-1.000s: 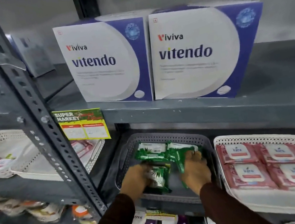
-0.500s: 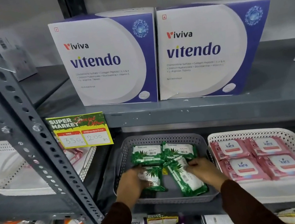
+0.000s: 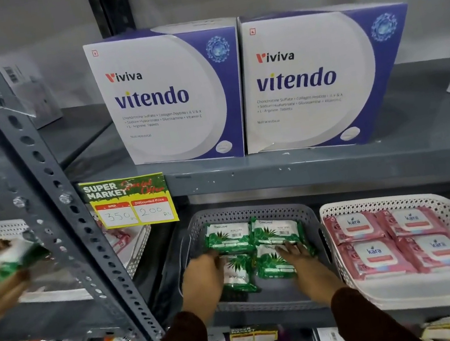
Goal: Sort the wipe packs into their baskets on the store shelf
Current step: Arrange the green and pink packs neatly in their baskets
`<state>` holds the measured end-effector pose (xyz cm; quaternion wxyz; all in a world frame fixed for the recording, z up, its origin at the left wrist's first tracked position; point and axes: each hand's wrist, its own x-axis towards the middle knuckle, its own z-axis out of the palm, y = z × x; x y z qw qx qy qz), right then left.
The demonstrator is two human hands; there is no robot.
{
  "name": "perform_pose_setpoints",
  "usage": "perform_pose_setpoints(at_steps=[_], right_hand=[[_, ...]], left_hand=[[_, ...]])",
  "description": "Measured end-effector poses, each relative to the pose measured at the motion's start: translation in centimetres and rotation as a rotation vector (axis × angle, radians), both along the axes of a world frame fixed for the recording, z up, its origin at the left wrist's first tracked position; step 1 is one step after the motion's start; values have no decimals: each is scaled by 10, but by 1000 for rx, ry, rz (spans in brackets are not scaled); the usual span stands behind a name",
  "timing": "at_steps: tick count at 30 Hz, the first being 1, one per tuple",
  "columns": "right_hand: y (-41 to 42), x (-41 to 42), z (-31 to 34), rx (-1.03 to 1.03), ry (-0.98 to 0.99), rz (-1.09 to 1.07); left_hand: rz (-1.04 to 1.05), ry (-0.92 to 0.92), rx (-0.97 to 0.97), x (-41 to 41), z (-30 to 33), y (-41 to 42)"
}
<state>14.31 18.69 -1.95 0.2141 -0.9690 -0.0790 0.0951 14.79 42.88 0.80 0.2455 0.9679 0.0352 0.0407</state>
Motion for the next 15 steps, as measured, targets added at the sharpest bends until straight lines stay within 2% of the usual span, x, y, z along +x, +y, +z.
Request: perform_pose_setpoints(at_steps=[1,3,6,11,13,15], right_hand=[[-1,2,-2,-10,-1,3],[1,6,-1,-41,11,5],[1,5,-2,-1,42,-1],[-4,3,-1,38,40,29],[-2,4,1,48,52,21],[-2,4,2,67,78,4]], left_hand=[[18,-26,121,0,7,-3],[32,59,278,1,16,-13],[-33,345,399,4,15,-29],[-365,465,374,16,25,-24],[-371,515,312,17,31,-17],[-274,448,144,19,33,-11]])
